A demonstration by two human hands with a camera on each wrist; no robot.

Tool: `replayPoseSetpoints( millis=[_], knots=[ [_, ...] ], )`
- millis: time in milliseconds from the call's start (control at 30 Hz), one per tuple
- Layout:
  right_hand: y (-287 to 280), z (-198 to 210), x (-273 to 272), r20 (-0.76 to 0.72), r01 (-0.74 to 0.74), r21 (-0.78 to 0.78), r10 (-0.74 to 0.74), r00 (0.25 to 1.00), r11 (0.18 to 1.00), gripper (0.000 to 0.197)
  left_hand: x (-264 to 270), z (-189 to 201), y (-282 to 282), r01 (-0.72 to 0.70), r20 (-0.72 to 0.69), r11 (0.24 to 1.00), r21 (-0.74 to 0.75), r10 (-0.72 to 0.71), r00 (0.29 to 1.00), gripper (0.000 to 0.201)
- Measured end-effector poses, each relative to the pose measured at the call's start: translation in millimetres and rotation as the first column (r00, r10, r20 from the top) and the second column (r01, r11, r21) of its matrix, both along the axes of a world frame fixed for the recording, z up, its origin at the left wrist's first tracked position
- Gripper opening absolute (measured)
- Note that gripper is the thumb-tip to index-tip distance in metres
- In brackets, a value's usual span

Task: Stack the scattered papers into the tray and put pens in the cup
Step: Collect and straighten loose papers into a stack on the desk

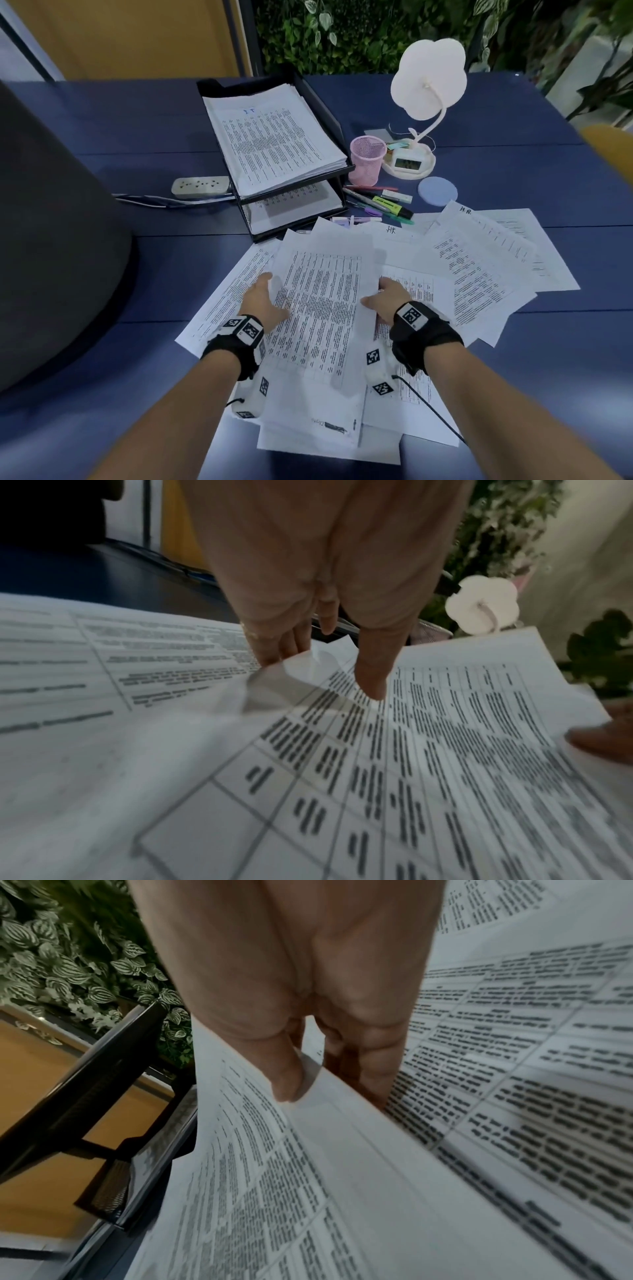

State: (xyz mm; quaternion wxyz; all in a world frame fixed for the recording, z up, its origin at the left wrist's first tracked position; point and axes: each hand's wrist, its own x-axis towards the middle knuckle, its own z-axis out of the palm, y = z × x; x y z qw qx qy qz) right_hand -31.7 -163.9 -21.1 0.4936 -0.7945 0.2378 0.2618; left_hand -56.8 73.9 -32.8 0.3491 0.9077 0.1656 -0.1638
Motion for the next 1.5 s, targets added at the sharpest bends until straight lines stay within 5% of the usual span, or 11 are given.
replayPoseSetpoints(
  millis=[200, 400, 500, 600, 700, 767, 867, 967, 1067, 1300, 1500],
  knots=[
    [2, 1, 3, -0.02, 0.046, -0.087, -0.048, 0.999, 0.995, 0.042, 6, 4, 9, -0.138, -0.022, 0.966, -0.219, 0.136, 0.99, 0.087],
    [14, 7, 4, -0.03, -0.006, -0.134, 0.001, 1.0, 0.991, 0.054, -1, 1, -1, 0.214, -0.059, 0.971, 0.103, -0.209, 0.976, 0.084],
    [15, 4, 1, 0.053, 0.076, -0.038, -0.074, 0.996, 0.996, 0.048, -1, 0, -1, 0.282, -0.103, 0.942, 0.182, -0.267, 0.958, 0.084],
    [9, -7, -5, -0.05, 0.093, 0.012, -0.093, 0.994, 0.996, 0.06, 1, -3, 0, 0.301, -0.09, 0.935, 0.186, -0.289, 0.953, 0.085],
    [2, -10, -9, -0.042, 0.125, 0.113, -0.121, 0.992, 0.986, 0.047, 2, -4, 4, 0.188, 0.004, 0.977, 0.098, -0.189, 0.982, 0.093],
    [0, -2, -9, -0.006, 0.165, 0.266, -0.169, 0.986, 0.95, 0.03, 6, -3, 13, -0.025, 0.095, 0.997, -0.076, 0.032, 0.995, 0.101],
    [-3, 18, 2, 0.057, 0.204, 0.404, -0.247, 0.967, 0.892, 0.034, 16, 8, 24, -0.245, 0.073, 0.879, -0.41, 0.299, 0.951, 0.072],
    [4, 46, 18, 0.163, 0.181, 0.433, -0.274, 0.948, 0.883, 0.038, 28, 30, 24, -0.152, 0.079, 0.848, -0.508, 0.221, 0.972, 0.032],
    [19, 76, 28, 0.375, 0.094, 0.372, -0.242, 0.895, 0.924, 0.04, 40, 53, 15, -0.124, 0.201, 0.862, -0.492, 0.252, 0.947, 0.036],
    [47, 138, 37, 0.753, 0.074, 0.355, -0.332, 0.568, 0.932, 0.039, 51, 113, 1, -0.038, 0.509, 0.809, -0.586, 0.404, 0.76, 0.026],
    [42, 115, 41, 0.708, 0.109, 0.308, -0.305, 0.637, 0.945, 0.03, 53, 107, 7, -0.056, 0.424, 0.764, -0.643, 0.415, 0.805, 0.035]
  ],
)
